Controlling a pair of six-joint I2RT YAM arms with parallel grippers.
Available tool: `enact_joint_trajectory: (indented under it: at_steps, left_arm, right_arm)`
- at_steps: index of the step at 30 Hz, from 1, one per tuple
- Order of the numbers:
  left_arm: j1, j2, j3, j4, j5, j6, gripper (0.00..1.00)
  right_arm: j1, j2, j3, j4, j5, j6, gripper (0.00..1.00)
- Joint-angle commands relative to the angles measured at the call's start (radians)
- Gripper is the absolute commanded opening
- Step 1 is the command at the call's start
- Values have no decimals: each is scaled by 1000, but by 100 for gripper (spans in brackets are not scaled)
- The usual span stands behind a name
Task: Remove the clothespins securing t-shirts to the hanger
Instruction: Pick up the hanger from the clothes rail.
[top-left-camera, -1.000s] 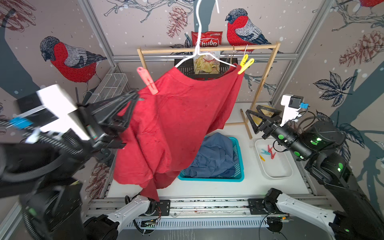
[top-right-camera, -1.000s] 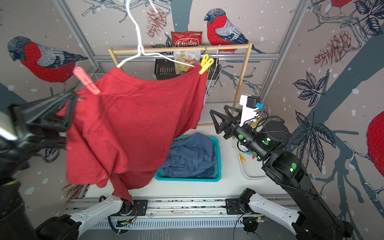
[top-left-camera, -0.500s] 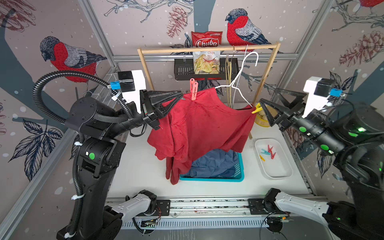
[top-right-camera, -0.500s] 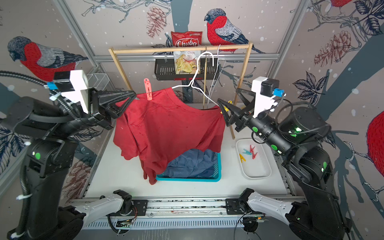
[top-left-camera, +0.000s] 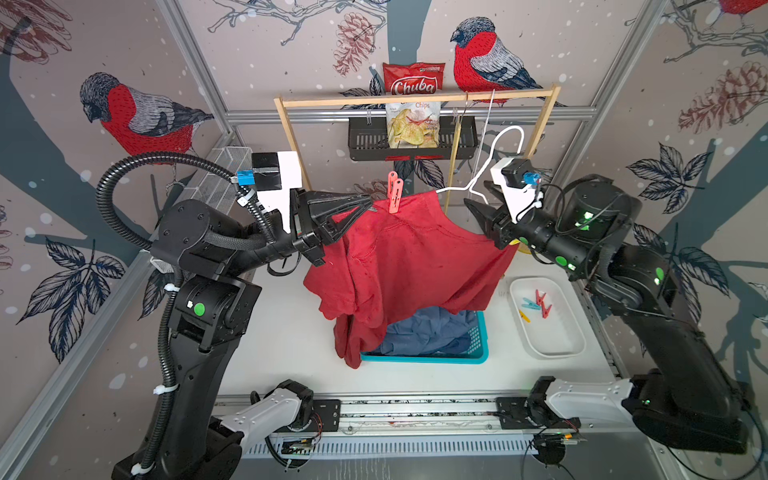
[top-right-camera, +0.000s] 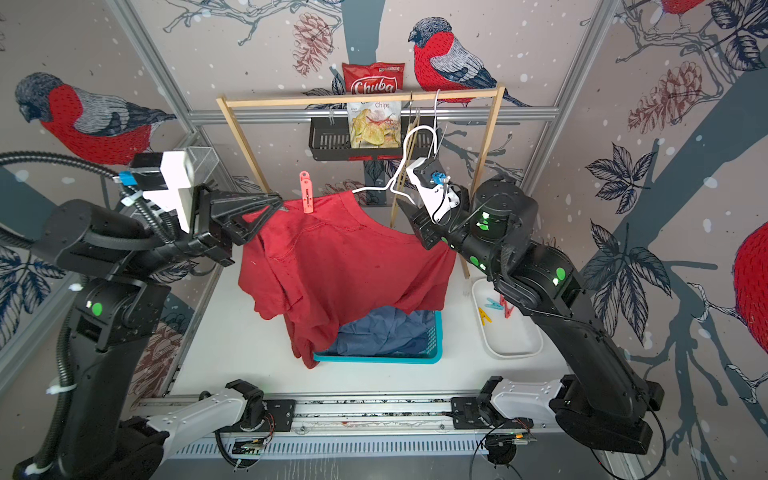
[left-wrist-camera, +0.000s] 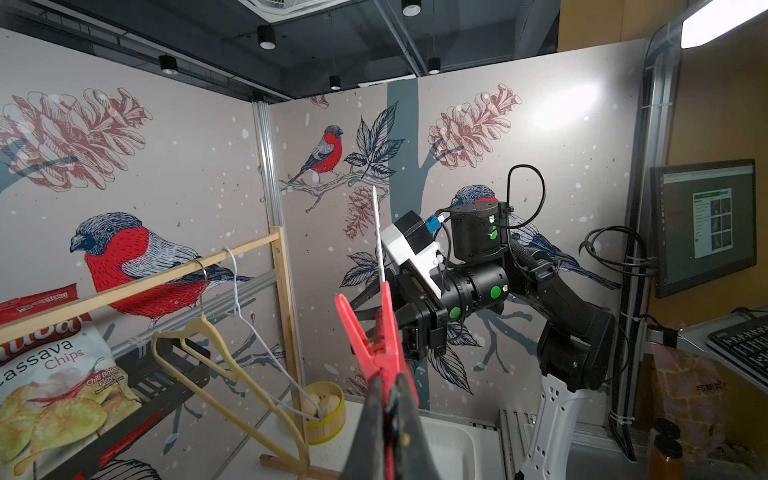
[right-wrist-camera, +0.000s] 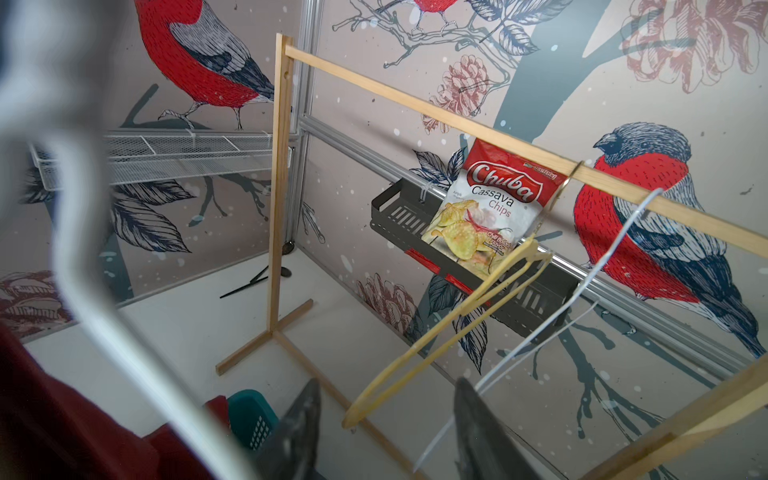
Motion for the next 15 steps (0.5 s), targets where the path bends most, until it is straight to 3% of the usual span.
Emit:
enact_joint_trajectory:
  at_steps: [1,2,6,11,15]
  left_arm:
    - [1,2,-1,98,28,-16,0]
    - [1,6,2,104,42,-16,0]
    - [1,23,12,181,82,-41,0]
    - [-1,60,62,227,99,-60,32]
    - [-1,69,64,262,83,-75,49]
  right_arm:
    - [40,-24,-7,86,122,-99,7]
    - [55,-34,-10,97,142,-115,0]
    - [117,-110,-43,205,218,-195,0]
    - [145,-142,18,272,253,-252,0]
    - [145,-133,83,278,250,-293,0]
